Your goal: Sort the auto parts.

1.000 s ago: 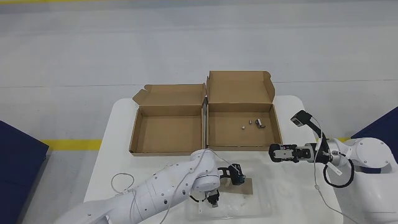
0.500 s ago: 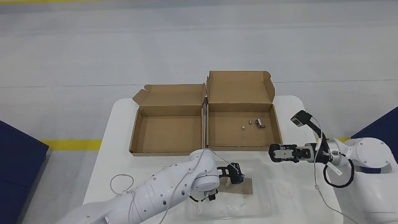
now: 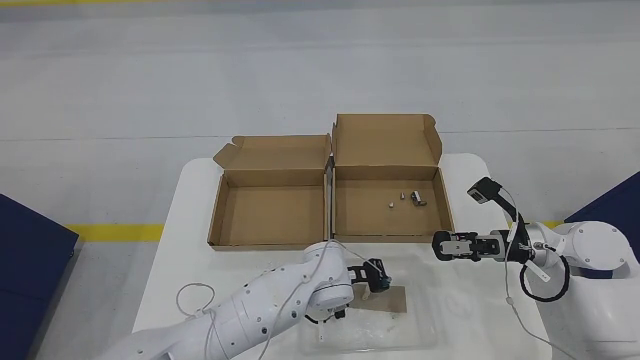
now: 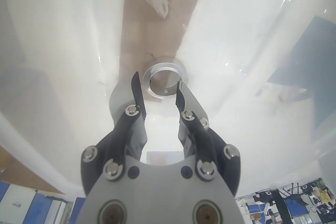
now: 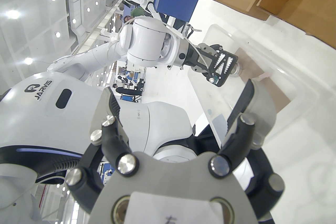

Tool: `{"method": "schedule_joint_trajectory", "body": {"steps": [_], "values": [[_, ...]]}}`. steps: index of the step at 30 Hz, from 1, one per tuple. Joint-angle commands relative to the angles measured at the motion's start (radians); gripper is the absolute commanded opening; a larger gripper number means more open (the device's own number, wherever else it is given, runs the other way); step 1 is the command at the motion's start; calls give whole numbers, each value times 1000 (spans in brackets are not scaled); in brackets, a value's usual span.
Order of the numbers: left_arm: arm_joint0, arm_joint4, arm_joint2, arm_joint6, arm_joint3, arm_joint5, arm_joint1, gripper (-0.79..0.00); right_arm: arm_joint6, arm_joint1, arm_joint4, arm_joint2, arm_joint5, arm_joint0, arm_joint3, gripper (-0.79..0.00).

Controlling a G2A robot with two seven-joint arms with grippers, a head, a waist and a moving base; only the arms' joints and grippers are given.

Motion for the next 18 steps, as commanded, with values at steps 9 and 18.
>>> {"method": "schedule_joint_trajectory", "body": {"steps": [9, 18], "values": [[7, 20, -6, 3, 14, -1, -9, -570, 0, 0, 0, 0, 0, 0, 0, 0], [10, 36, -11, 3, 27, -5, -18, -566, 0, 0, 0, 0, 0, 0, 0, 0]]}}
